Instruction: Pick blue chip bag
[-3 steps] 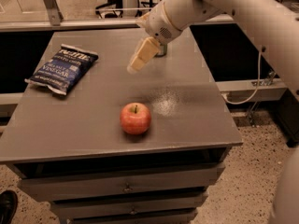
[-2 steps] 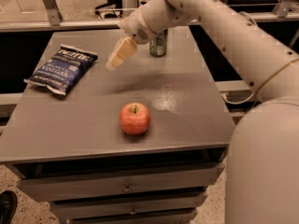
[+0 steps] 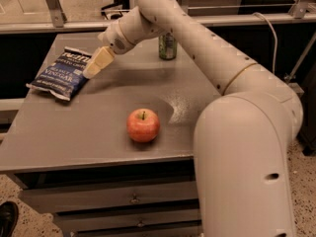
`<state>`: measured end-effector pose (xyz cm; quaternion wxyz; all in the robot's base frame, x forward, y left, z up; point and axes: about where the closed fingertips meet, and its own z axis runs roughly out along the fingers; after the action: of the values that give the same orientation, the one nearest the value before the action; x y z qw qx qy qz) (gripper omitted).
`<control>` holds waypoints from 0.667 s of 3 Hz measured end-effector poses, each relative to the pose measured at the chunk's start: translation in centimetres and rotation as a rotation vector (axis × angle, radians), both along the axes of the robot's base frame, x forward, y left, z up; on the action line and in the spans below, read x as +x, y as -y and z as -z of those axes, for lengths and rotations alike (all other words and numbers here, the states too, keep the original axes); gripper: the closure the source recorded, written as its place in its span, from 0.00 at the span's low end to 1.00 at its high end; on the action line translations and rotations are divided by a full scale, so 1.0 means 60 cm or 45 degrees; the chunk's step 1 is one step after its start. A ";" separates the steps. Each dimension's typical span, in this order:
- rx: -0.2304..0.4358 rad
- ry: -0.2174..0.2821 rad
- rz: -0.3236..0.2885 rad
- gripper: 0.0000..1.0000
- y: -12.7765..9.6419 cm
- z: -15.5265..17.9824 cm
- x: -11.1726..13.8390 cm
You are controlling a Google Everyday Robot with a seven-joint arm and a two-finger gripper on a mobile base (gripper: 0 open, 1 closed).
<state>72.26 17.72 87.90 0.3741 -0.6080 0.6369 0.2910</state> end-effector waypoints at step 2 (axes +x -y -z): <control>0.058 -0.138 -0.031 0.24 -0.069 0.050 0.006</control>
Offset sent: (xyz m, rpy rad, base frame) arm 0.0071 0.0466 -0.0387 0.0608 0.1545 0.0141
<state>72.62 21.89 84.87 0.3491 -0.5903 0.6422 0.3424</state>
